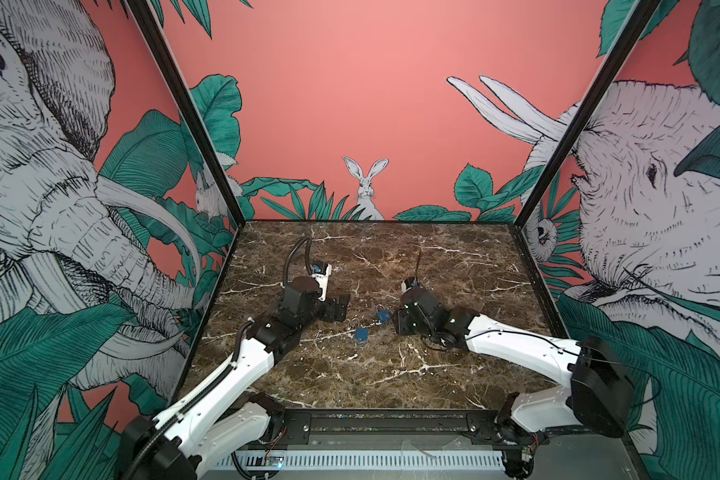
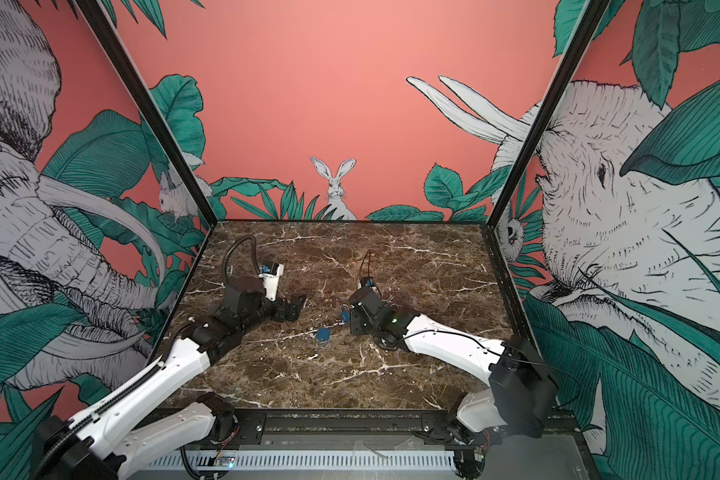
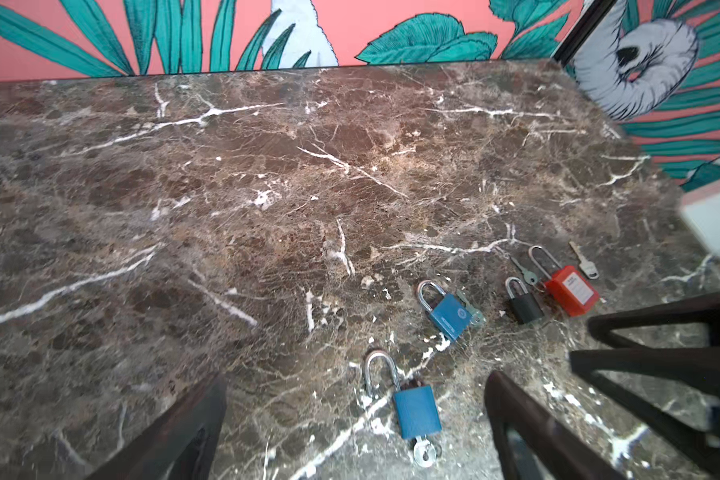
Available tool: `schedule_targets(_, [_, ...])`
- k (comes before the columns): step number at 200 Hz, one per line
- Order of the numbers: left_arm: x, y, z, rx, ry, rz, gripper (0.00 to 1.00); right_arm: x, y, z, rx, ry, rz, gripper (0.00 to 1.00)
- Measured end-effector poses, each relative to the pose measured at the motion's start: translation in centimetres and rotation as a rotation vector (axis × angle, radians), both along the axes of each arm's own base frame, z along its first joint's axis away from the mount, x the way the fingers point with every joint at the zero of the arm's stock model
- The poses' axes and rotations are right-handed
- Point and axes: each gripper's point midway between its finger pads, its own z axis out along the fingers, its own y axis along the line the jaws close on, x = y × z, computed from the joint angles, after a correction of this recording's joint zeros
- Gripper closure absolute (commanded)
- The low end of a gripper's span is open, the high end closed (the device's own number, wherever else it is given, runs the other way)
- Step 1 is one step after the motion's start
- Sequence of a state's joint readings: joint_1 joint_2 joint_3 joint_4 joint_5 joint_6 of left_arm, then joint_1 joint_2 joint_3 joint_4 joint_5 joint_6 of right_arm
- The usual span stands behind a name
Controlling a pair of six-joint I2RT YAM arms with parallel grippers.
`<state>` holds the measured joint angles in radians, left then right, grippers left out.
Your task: Lock with the key
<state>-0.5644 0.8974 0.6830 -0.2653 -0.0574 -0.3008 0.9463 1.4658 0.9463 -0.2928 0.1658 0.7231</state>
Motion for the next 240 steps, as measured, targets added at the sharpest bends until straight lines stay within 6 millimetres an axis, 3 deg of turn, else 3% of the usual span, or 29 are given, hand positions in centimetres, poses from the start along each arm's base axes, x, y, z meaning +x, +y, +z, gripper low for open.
schedule_targets(55, [-2.5, 1.2, -5.2, -0.029, 0.132, 0.042, 0.02, -1.1, 3.3, -3.1, -0.037, 0.063, 0.039, 0.43])
schedule_targets(80, [-3.0, 1.4, -6.3, -0.042, 0.149, 0.055, 0.03, -1.0, 4.4, -4.5, -0.056, 0.094, 0.034, 0.43])
schedule_targets(111, [-3.2, 1.5, -6.2, -0.076, 0.129, 0.057, 0.03, -0.7, 6.5, -4.6, -0.042, 0.100, 0.039, 0.38])
schedule_targets(155, [-3.7, 1.5, -4.6, -0.145, 0.053, 0.037, 0.03, 0.4, 9.2, -4.6, -0.047, 0.093, 0.046, 0.38])
schedule_targets(240, [-4.0, 1.2, -3.7, -0.180, 0.022, 0.011, 0.03, 0.7, 10.9, -7.1, -0.186, 0.098, 0.043, 0.40])
